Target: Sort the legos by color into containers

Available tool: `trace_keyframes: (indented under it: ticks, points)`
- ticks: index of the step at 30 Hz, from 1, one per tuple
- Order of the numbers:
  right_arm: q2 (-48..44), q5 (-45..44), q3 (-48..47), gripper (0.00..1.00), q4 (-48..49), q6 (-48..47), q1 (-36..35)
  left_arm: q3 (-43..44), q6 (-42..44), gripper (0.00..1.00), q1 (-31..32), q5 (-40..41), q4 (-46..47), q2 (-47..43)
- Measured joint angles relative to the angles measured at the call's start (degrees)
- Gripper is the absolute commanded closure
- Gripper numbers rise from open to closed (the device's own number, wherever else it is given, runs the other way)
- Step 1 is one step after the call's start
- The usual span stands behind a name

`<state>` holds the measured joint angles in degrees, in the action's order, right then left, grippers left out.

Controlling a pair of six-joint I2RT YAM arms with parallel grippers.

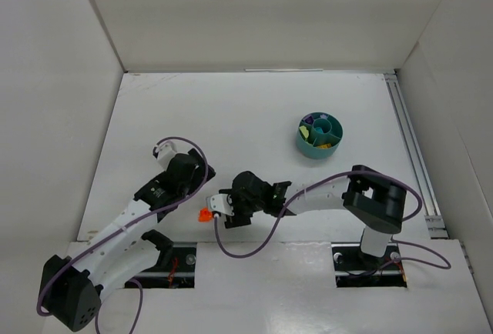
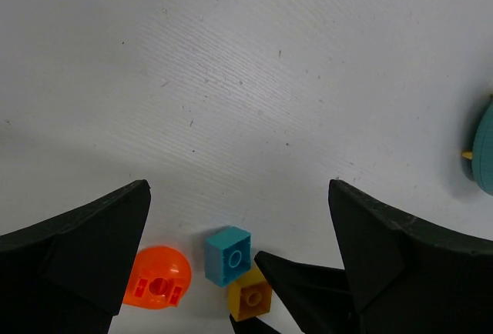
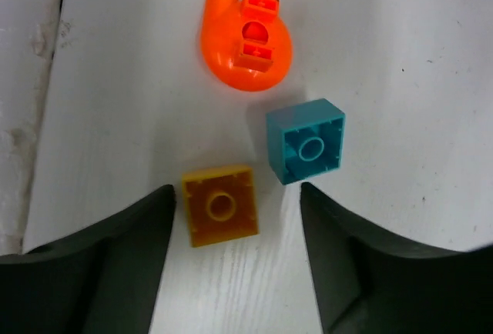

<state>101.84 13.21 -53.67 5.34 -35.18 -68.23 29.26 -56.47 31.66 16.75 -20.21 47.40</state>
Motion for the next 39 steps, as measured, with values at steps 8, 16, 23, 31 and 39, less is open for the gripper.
trace_keyframes:
  ticks: [8, 16, 23, 31, 39]
  points:
    - [0.6, 3.1, 0.1, 0.66, 0.3, -0.7, 1.5, 0.0, 0.0, 0.00, 0.0, 0.0, 0.4, 0.0]
    - [-2.1, 2.5, 2.0, 0.77, 0.1, 0.2, 2.8, 0.0, 0.0, 0.00, 0.0, 0.2, 1.2, 0.2]
    - [-15.2, 0.7, 9.5, 0.77, -0.1, 3.7, 15.6, 0.0, 0.5, 0.00, -0.1, 0.2, 1.9, 0.8]
    - [-34.4, -7.1, 14.8, 0.76, -6.6, 9.1, 35.5, 0.0, 1.7, 0.00, -0.4, -0.2, 4.0, 2.3]
    - [-42.2, -18.8, 14.7, 0.75, -12.7, 15.7, 47.1, -0.1, 2.7, 0.00, -0.6, -0.9, 4.8, 4.8]
